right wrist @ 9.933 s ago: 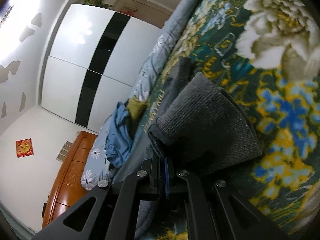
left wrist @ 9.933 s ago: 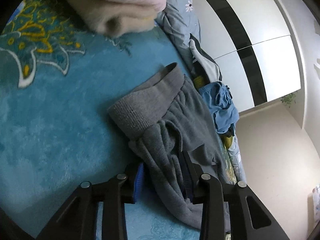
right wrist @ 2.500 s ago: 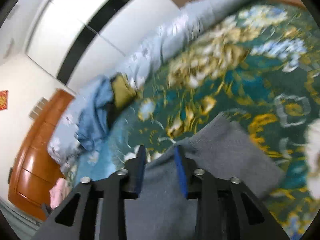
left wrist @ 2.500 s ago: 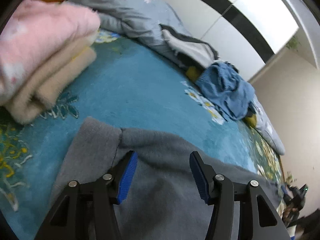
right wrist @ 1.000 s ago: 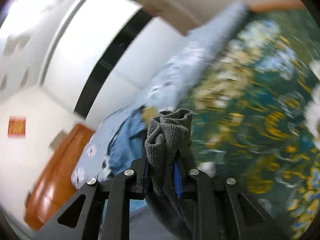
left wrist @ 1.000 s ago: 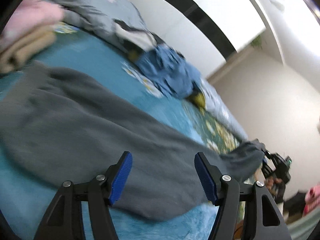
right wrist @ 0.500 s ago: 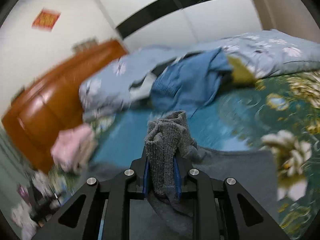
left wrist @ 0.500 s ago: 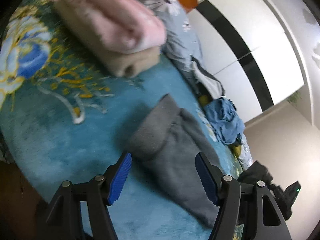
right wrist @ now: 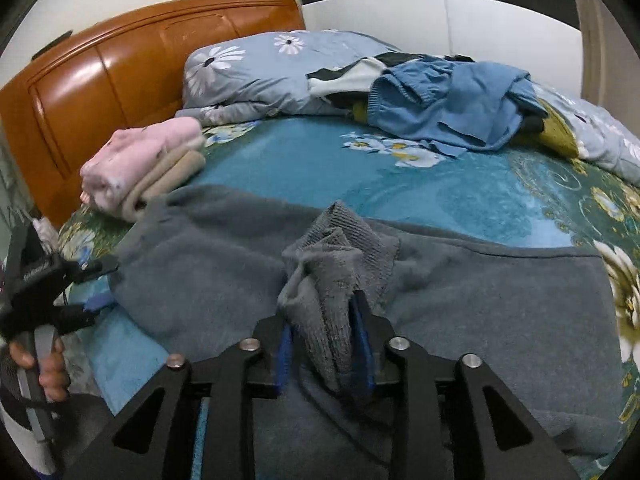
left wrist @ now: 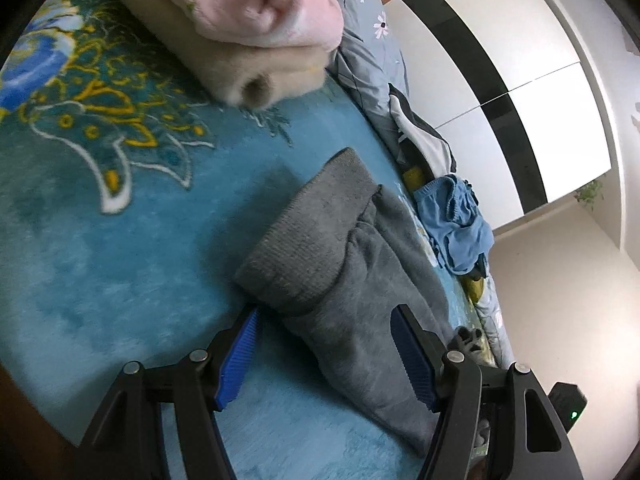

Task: Fold clothes

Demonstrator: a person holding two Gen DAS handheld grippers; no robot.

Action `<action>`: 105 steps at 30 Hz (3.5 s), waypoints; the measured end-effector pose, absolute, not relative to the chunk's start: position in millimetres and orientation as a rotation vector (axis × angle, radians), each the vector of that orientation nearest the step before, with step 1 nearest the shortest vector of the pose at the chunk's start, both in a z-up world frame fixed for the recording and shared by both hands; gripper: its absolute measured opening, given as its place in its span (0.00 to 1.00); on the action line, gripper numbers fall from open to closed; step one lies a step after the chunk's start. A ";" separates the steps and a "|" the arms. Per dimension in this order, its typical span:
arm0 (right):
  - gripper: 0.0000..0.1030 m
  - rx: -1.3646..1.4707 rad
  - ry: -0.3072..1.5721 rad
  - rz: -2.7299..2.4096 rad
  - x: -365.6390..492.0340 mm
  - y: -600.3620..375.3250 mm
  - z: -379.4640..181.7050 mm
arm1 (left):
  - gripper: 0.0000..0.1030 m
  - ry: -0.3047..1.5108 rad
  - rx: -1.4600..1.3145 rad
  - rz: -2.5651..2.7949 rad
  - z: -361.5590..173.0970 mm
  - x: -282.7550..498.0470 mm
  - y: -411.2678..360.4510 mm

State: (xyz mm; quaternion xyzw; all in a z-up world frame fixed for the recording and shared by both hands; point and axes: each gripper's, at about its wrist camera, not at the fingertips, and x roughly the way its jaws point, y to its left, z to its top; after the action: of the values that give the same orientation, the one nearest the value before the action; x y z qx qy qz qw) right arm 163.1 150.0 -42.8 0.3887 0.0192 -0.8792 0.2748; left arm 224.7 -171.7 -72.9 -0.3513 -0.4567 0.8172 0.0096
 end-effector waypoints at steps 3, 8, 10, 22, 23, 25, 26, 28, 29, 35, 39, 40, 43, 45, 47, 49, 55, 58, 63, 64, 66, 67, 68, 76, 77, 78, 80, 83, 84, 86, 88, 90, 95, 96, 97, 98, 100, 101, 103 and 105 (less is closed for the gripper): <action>0.51 1.037 0.046 -2.274 165.9 144.6 -44.0 | 0.69 -1.422 -1.088 2.550 -73.6 218.5 -169.2; 0.53 1.005 -0.102 -2.239 164.0 171.3 -37.9 | 0.69 -1.449 -1.028 2.542 -75.2 215.8 -173.1; 0.53 1.003 -0.186 -2.270 162.6 191.5 -36.3 | 0.69 -1.500 -0.964 2.526 -78.7 216.9 -176.2; 0.53 0.990 -0.571 -2.398 170.7 302.7 -45.0 | 0.28 -1.648 -0.769 2.531 -72.0 217.5 -184.8; 0.53 0.984 -0.596 -2.400 171.9 308.8 -45.6 | 0.27 -1.632 -0.772 2.543 -67.2 215.4 -183.2; 0.53 0.973 -0.629 -2.403 174.9 319.2 -46.5 | 0.26 -1.551 -0.763 2.591 -46.4 210.8 -174.3; 0.53 0.967 -0.644 -2.407 176.0 324.5 -47.1 | 0.25 -1.506 -0.752 2.601 -32.9 206.8 -167.8; 0.53 0.956 -0.675 -2.414 178.0 335.1 -48.2 | 0.25 -1.416 -0.729 2.619 -5.5 199.0 -154.2; 0.53 0.953 -0.694 -2.415 178.8 342.3 -49.2 | 0.25 -1.338 -0.699 2.632 13.5 195.7 -141.7; 0.53 0.935 -0.780 -2.434 183.1 373.5 -53.0 | 0.25 -0.897 -0.592 2.543 107.7 171.2 -36.3; 0.53 0.929 -0.825 -2.449 188.8 393.9 -55.3 | 0.25 -0.675 -0.638 2.414 124.7 151.4 56.6; 0.53 0.929 -0.833 -2.454 191.1 398.8 -55.8 | 0.25 -0.633 -0.664 2.396 120.6 148.8 74.6; 0.53 0.936 -0.858 -2.475 196.4 413.9 -58.8 | 0.25 -0.523 -0.773 2.322 93.7 142.1 125.2; 0.53 0.941 -0.883 -2.484 200.0 423.7 -61.5 | 0.25 -0.474 -0.881 2.280 66.1 134.8 149.3; 0.53 0.944 -0.898 -2.490 203.4 429.8 -63.5 | 0.25 -0.442 -0.970 2.245 42.4 134.4 167.9; 0.53 0.950 -0.904 -2.496 205.7 434.0 -65.1 | 0.25 -0.425 -1.042 2.219 22.2 140.2 181.6; 0.53 0.950 -0.942 -2.456 207.3 432.5 -67.4 | 0.55 -0.397 -1.124 2.135 -9.5 153.6 195.4; 0.56 0.931 -0.975 -2.399 204.0 426.4 -67.2 | 0.63 -0.439 -1.110 2.093 -5.4 154.7 191.9; 0.58 0.907 -0.977 -2.345 195.5 413.1 -60.9 | 0.71 -0.486 -1.010 2.209 21.5 164.9 150.7; 0.58 0.909 -0.949 -2.341 191.8 408.6 -57.9 | 0.72 -0.491 -0.985 2.262 26.7 167.1 139.2; 0.58 0.908 -0.888 -2.334 183.6 399.1 -50.8 | 0.74 -0.464 -0.988 2.454 29.2 168.3 111.8; 0.58 0.905 -0.856 -2.331 179.2 394.2 -46.6 | 0.74 -0.471 -1.024 2.488 23.6 166.2 102.8; 0.58 0.910 -0.829 -2.323 174.9 389.3 -44.4 | 0.74 -0.479 -1.060 2.522 18.1 164.0 93.9; 0.58 1.116 -0.736 -2.235 128.4 363.3 -62.3 | 0.74 -0.622 -1.238 2.540 -27.2 162.7 54.5; 0.58 1.124 -0.756 -2.212 126.0 363.2 -64.5 | 0.74 -0.630 -1.239 2.536 -29.0 162.9 53.3; 0.58 1.127 -0.782 -2.178 122.6 362.2 -65.9 | 0.74 -0.640 -1.241 2.530 -30.0 162.3 52.8; 0.58 1.131 -0.834 -2.109 115.6 360.0 -68.7 | 0.74 -0.649 -1.239 2.524 -30.8 162.2 52.3; 0.52 1.107 -0.881 -2.061 110.9 357.0 -65.6 | 0.75 -0.643 -1.230 2.524 -29.8 163.4 52.2; 0.36 1.101 -0.898 -2.057 109.8 358.1 -64.1 | 0.75 -0.638 -1.228 2.526 -29.2 163.6 52.1; 0.15 1.099 -0.938 -2.049 109.1 362.6 -62.0 | 0.75 -0.645 -1.226 2.517 -28.6 163.4 51.8; 0.13 1.060 -0.971 -2.026 107.9 369.5 -52.8 | 0.75 -0.668 -1.216 2.491 -26.3 164.3 52.8; 0.12 0.990 -0.968 -2.011 107.6 375.8 -34.6 | 0.75 -0.668 -1.197 2.469 -21.7 166.1 56.8; 0.12 0.902 -0.905 -2.106 109.2 399.2 -4.7 | 0.77 -0.649 -1.168 2.424 -15.3 165.9 71.7; 0.12 0.915 -0.902 -2.127 107.8 403.4 -7.8 | 0.77 -0.637 -1.178 2.428 -17.3 165.0 74.8; 0.12 0.952 -0.905 -2.135 105.5 404.8 -16.9 | 0.78 -0.626 -1.189 2.433 -19.4 163.9 77.7; 0.12 1.005 -0.919 -2.138 103.4 405.7 -29.2 | 0.78 -0.623 -1.207 2.437 -23.1 162.4 77.9; 0.12 1.149 -0.927 -2.151 100.4 403.3 -59.5 | 0.79 -0.619 -1.242 2.444 -30.5 159.5 78.0; 0.12 1.179 -0.939 -2.149 99.6 402.8 -69.8 | 0.79 -0.634 -1.253 2.440 -33.8 159.2 75.5; 0.12 1.178 -0.985 -2.127 101.0 404.6 -80.5 | 0.79 -0.648 -1.268 2.436 -38.4 158.9 71.7; 0.12 1.183 -0.959 -2.146 100.5 402.6 -78.1 | 0.79 -0.645 -1.272 2.436 -39.6 158.8 72.0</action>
State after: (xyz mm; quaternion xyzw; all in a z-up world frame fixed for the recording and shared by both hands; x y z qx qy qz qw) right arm 100.5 402.6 -78.1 0.4351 -0.3528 -0.7891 0.2523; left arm 158.8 72.0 -39.6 -0.4449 -0.2255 0.8520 0.1590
